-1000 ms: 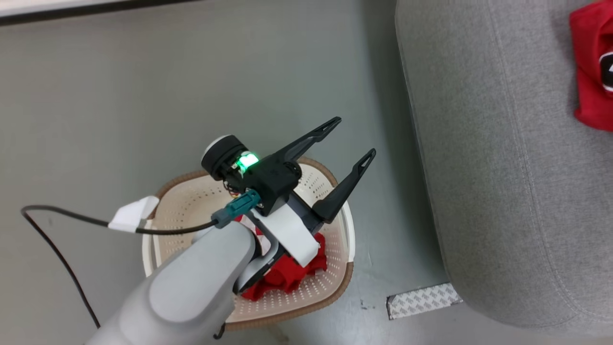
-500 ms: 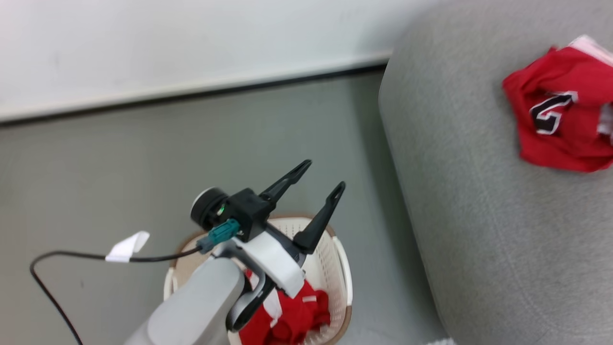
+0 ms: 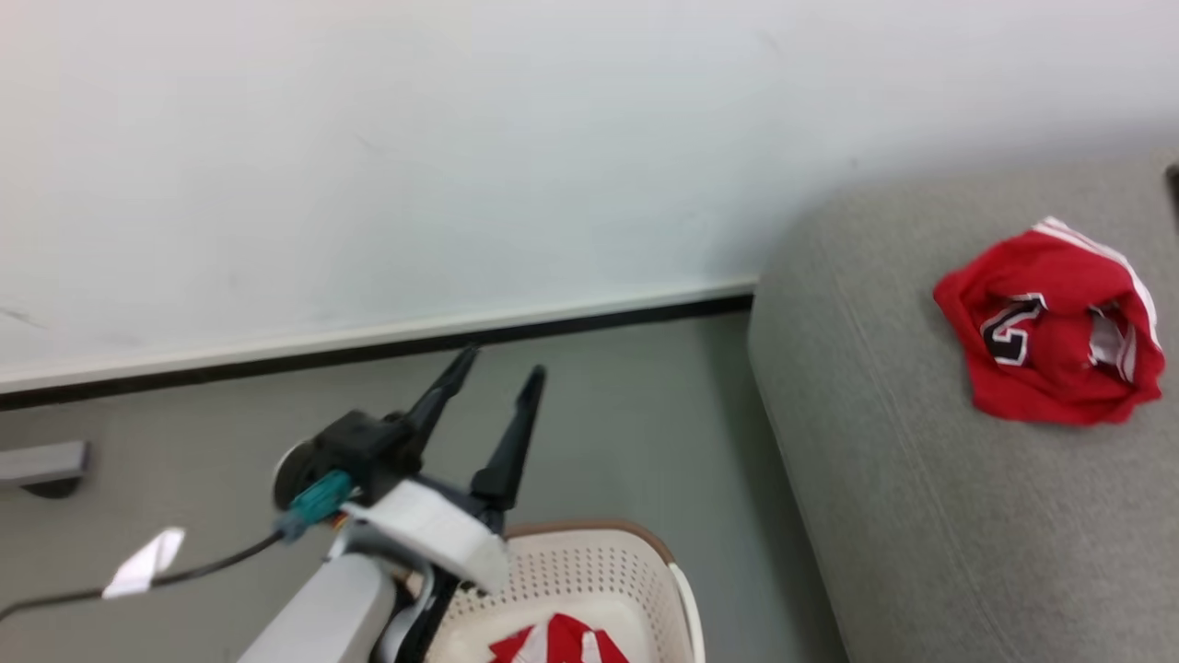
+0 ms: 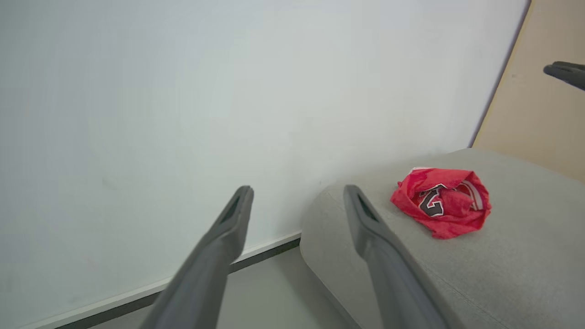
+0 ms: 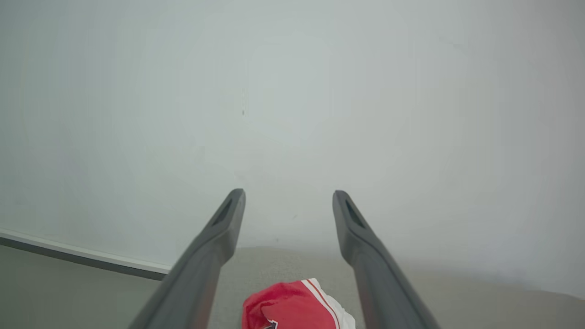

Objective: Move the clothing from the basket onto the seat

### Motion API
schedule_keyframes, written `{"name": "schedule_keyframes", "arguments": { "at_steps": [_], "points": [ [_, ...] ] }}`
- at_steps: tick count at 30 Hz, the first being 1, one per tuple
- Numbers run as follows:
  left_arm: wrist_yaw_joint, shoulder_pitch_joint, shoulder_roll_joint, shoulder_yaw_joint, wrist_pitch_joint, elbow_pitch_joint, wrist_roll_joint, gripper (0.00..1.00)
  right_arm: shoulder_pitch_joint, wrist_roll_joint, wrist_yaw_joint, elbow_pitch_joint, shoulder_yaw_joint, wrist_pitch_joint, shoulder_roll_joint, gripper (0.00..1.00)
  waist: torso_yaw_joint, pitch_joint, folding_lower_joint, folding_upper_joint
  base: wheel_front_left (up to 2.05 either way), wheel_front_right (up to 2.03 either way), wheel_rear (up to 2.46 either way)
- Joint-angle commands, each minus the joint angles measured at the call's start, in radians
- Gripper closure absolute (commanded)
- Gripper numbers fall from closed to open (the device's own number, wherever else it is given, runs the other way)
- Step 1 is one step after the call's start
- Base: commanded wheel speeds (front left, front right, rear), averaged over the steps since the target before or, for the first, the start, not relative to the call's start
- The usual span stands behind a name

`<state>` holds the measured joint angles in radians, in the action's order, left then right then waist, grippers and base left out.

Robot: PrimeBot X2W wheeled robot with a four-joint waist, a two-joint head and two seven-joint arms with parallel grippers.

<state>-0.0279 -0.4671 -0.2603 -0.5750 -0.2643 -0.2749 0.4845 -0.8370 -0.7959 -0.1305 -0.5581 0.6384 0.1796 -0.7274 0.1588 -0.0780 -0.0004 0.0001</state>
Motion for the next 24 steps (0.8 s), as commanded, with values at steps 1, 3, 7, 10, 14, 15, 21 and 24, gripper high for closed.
{"name": "schedule_keyframes", "arguments": {
  "at_steps": [1, 3, 7, 10, 14, 15, 21, 24],
  "points": [
    [-0.007, 0.039, -0.007, 0.018, -0.001, 0.007, -0.013, 0.00, 0.045, -0.009, -0.001, 0.012, -0.014, 0.024, 0.015, 0.00, -0.035, 0.039, 0.0004, -0.0001, 0.00, 0.00, 0.00],
    [-0.017, 0.070, -0.012, 0.052, -0.001, 0.015, -0.015, 0.00, 0.097, -0.025, -0.001, 0.035, -0.049, 0.054, 0.035, 0.00, -0.048, 0.054, 0.0004, -0.0001, 0.00, 0.00, 0.00],
    [-0.041, 0.138, -0.029, 0.129, -0.001, 0.030, -0.014, 0.00, 0.216, -0.038, -0.001, 0.096, -0.105, 0.078, 0.097, 0.00, -0.067, 0.074, 0.0004, -0.0001, 0.00, 0.00, 0.00],
    [-0.056, 0.186, -0.034, 0.185, -0.001, 0.052, -0.024, 0.00, 0.308, -0.012, -0.001, 0.144, -0.142, 0.084, 0.143, 0.00, -0.080, 0.085, 0.0004, -0.0001, 0.00, 0.00, 0.00],
    [-0.078, 0.252, -0.033, 0.257, -0.001, 0.087, -0.043, 0.00, 0.428, 0.044, -0.001, 0.209, -0.237, 0.086, 0.208, 0.00, -0.096, 0.096, 0.0004, -0.0001, 0.00, 0.00, 0.00],
    [-0.082, 0.269, -0.026, 0.275, -0.001, 0.095, -0.048, 0.00, 0.465, 0.057, -0.001, 0.230, -0.267, 0.086, 0.230, 0.00, -0.101, 0.098, 0.0004, -0.0001, 0.00, 0.00, 0.00],
    [-0.109, 0.378, 0.013, 0.382, -0.001, 0.142, -0.091, 0.00, 0.661, 0.193, -0.001, 0.348, -0.439, 0.085, 0.374, 0.00, -0.112, 0.099, 0.0004, -0.0001, 0.00, 0.00, 0.00],
    [-0.109, 0.427, 0.034, 0.438, -0.001, 0.162, -0.121, 0.00, 0.733, 0.230, -0.001, 0.364, -0.493, 0.085, 0.453, 0.00, -0.113, 0.098, 0.0004, -0.0001, 0.00, 0.00, 0.00]
  ]
}}
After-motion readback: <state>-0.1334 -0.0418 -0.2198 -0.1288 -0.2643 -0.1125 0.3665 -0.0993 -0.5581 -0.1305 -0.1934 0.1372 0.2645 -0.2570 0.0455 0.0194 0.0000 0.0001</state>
